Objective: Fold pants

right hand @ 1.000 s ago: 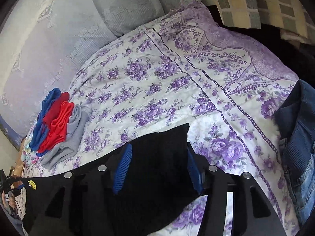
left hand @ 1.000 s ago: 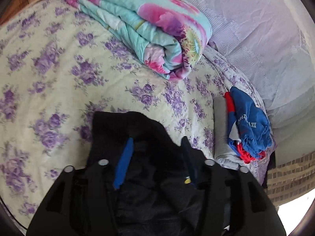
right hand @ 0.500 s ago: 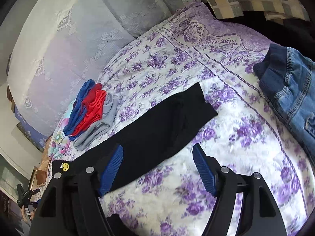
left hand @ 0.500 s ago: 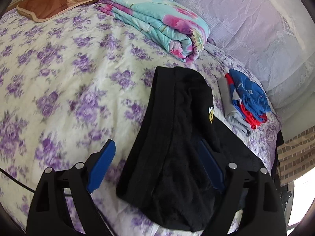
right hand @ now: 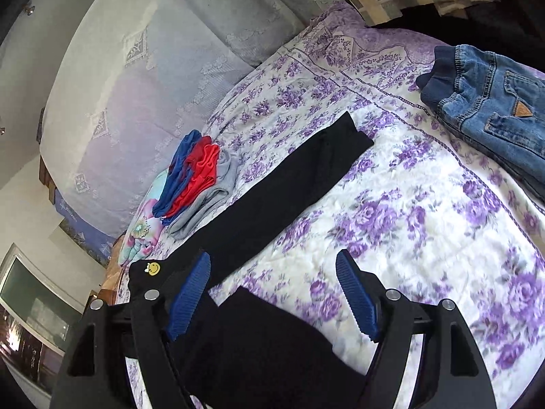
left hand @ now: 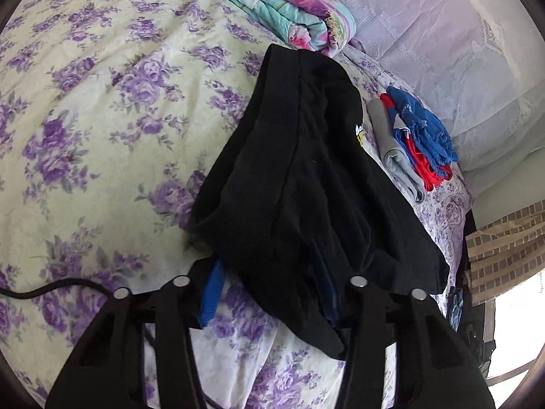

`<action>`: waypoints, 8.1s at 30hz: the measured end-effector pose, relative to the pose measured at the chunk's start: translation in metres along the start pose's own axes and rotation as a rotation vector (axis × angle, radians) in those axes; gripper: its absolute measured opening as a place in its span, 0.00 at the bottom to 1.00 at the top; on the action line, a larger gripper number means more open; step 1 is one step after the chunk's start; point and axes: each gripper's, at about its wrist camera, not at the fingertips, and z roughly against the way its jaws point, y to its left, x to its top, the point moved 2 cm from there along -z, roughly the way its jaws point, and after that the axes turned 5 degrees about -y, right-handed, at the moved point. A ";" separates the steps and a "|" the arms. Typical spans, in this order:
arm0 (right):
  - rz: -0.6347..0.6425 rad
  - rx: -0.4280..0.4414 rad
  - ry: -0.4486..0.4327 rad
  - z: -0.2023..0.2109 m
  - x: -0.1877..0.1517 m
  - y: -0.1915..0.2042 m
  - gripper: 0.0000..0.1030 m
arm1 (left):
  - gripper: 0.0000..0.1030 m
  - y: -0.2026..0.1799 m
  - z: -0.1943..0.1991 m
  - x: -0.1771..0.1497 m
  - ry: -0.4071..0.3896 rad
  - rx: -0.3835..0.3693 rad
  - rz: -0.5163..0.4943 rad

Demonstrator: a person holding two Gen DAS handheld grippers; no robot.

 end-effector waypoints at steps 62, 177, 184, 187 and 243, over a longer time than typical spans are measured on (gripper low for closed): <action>-0.126 0.024 0.202 0.072 -0.068 -0.058 0.45 | 0.14 0.110 0.095 -0.026 -0.142 -0.107 0.282; 0.170 0.133 0.384 -0.101 -0.060 0.093 0.60 | 0.04 0.003 -0.024 0.141 -0.210 0.100 -0.041; 0.229 0.159 0.383 -0.137 -0.036 0.121 0.60 | 0.04 0.005 -0.035 0.131 -0.226 0.124 -0.077; 0.263 0.161 0.381 -0.164 -0.022 0.135 0.60 | 0.37 0.007 -0.034 0.124 -0.223 0.142 -0.092; 0.901 0.192 0.346 -0.195 -0.012 0.226 0.05 | 0.40 0.001 -0.016 0.137 -0.218 -0.018 -0.038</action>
